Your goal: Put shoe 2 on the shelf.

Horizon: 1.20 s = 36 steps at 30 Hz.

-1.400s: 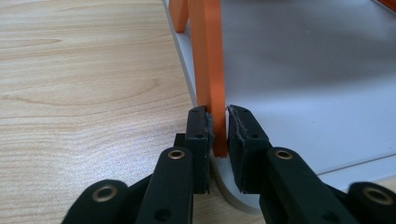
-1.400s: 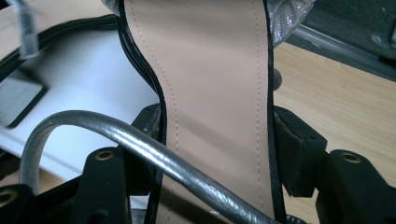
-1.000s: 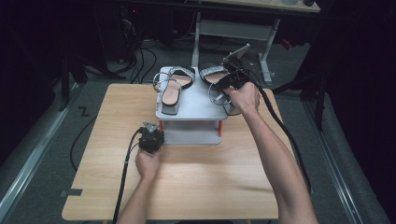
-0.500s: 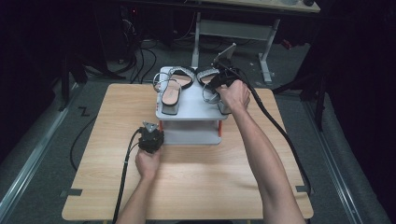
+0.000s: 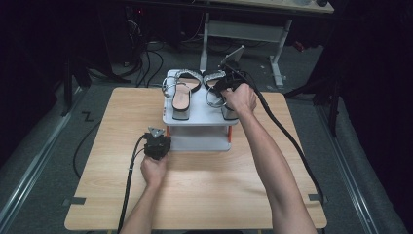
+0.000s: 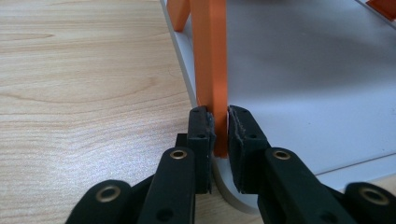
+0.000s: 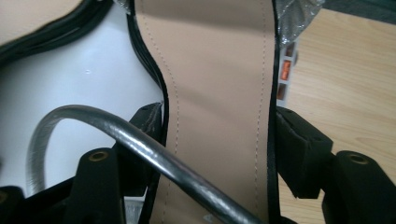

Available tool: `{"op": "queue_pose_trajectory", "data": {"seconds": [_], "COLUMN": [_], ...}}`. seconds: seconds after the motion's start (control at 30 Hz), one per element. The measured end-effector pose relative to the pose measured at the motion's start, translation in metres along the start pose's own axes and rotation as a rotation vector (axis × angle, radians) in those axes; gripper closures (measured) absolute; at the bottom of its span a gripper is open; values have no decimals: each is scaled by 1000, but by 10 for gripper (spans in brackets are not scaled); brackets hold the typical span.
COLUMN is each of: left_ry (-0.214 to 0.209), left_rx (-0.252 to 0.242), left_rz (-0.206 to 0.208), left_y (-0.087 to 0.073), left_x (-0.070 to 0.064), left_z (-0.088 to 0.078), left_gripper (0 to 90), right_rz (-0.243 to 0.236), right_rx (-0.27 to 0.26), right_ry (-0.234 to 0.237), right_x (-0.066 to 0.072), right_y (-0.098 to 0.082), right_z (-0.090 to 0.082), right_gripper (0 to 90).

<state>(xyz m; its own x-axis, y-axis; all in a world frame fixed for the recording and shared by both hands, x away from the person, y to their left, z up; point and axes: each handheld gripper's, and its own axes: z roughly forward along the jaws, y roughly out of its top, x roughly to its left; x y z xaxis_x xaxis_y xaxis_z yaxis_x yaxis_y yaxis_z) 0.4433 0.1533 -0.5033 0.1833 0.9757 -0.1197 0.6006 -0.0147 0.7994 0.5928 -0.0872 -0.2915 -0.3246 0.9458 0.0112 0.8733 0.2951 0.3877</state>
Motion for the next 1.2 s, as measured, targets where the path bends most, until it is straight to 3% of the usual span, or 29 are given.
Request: {"op": "queue_pose_trajectory", "data": {"seconds": [0.1,0.27,0.5,0.67,0.83,1.0,1.07,1.2], "left_ry": [1,0,2,4,11,13,5,-3], "left_rx": [0,0,0,-1,-4,-2,1,-2], "left_rz": [2,1,1,3,12,16,16,18], "left_y": [0,0,0,0,0,0,0,-1], "left_x": [0,0,0,-1,-2,-3,-2,-3], "left_z": [0,0,0,0,0,0,0,1], "left_gripper": [799,799,798,797,789,780,766,725], "right_rz": [6,-9,-48,-47,-66,-81,-87,-79], "right_rx": [8,15,-4,-30,-88,-134,-165,-270], "right_ry": [37,53,94,112,151,151,157,212], "right_x": [2,9,13,10,5,-1,-7,-22], "right_y": [1,2,-1,-4,-9,-12,-15,-27], "right_z": [-1,-2,-3,-2,-10,-24,-29,-37], "right_gripper": [357,320,266,259,207,191,201,254]}}
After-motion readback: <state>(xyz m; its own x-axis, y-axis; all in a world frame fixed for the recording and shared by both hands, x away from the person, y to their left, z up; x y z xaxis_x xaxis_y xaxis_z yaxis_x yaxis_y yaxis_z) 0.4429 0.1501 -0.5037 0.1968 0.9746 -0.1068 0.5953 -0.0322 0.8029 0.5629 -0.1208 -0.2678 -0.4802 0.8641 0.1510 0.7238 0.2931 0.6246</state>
